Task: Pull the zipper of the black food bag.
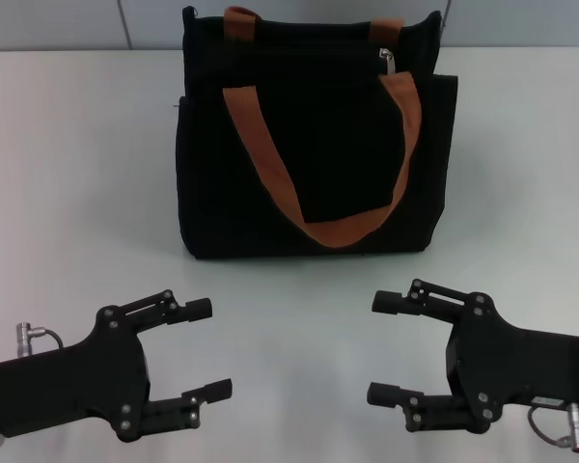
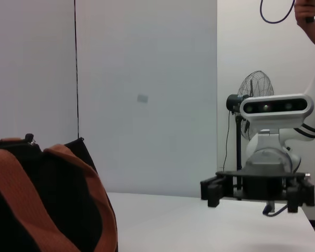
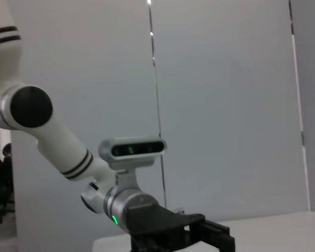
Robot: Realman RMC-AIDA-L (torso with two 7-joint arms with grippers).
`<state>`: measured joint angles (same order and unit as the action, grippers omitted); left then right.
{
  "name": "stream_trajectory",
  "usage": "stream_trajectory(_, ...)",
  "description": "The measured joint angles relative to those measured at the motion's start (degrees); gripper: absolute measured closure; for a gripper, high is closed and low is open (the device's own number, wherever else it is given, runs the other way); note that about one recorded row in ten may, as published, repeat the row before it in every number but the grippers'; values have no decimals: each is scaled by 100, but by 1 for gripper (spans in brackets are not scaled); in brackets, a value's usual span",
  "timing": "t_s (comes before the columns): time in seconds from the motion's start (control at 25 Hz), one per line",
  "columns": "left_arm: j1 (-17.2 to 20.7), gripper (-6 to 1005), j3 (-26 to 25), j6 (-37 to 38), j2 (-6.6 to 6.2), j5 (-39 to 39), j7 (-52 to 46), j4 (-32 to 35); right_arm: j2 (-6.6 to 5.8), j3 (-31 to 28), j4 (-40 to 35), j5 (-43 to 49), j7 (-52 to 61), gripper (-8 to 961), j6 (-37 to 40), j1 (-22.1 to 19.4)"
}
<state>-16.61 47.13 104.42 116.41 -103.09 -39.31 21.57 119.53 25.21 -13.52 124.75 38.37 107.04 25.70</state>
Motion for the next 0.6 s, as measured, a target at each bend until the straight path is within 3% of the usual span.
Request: stream_trajectory(0.6, -70, 221, -15, -84, 80, -15, -26, 5, 0, -41, 163, -28, -5, 118, -190, 50)
